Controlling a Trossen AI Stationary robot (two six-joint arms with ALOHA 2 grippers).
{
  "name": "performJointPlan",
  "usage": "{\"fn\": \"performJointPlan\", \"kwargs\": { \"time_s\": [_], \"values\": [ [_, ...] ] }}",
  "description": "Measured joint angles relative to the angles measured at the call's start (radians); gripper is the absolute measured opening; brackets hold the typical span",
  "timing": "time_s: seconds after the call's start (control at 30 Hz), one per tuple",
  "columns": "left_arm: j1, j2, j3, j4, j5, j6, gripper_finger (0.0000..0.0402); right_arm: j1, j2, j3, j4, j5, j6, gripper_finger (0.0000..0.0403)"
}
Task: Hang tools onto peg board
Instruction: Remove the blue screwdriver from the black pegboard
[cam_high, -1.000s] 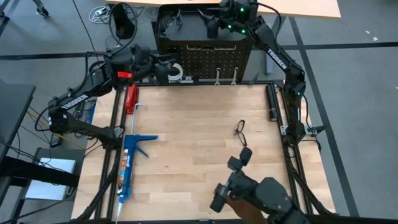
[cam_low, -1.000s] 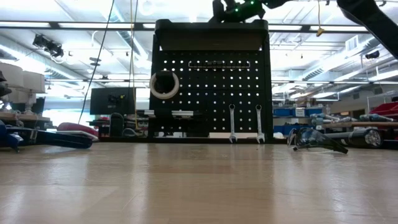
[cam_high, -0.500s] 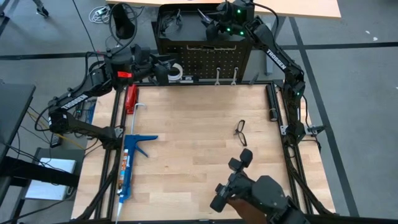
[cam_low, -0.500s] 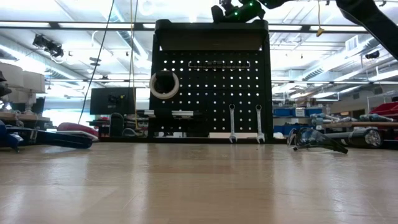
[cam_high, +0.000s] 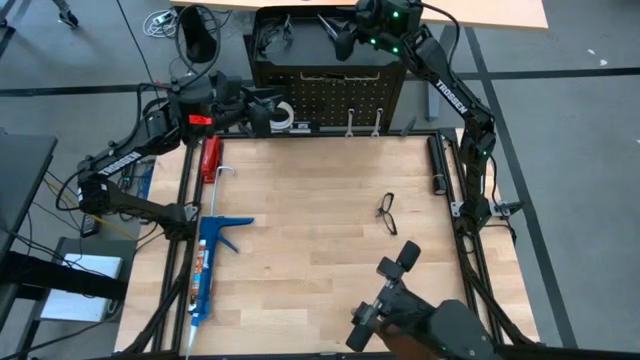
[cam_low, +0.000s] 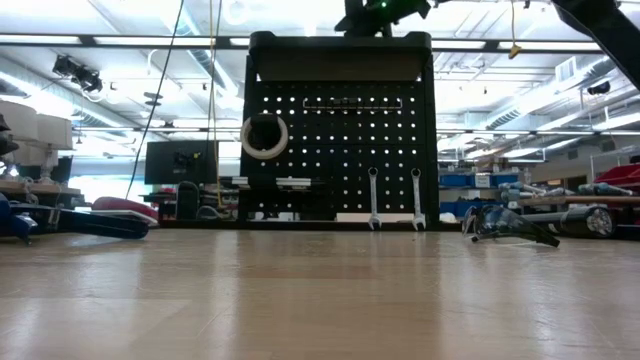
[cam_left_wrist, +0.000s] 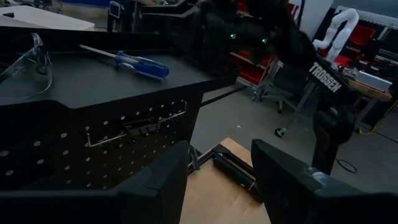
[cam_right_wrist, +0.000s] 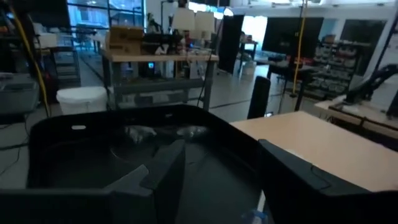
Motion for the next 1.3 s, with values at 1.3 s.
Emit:
{"fn": "performJointPlan", "kwargs": {
  "time_s": [1.3],
  "values": [
    [0.000, 0.000, 0.000, 0.001, 0.069, -0.007, 0.0182, 0.088, -0.113, 0.000, -0.409, 0.058, 0.033, 0.0249]
  ]
}}
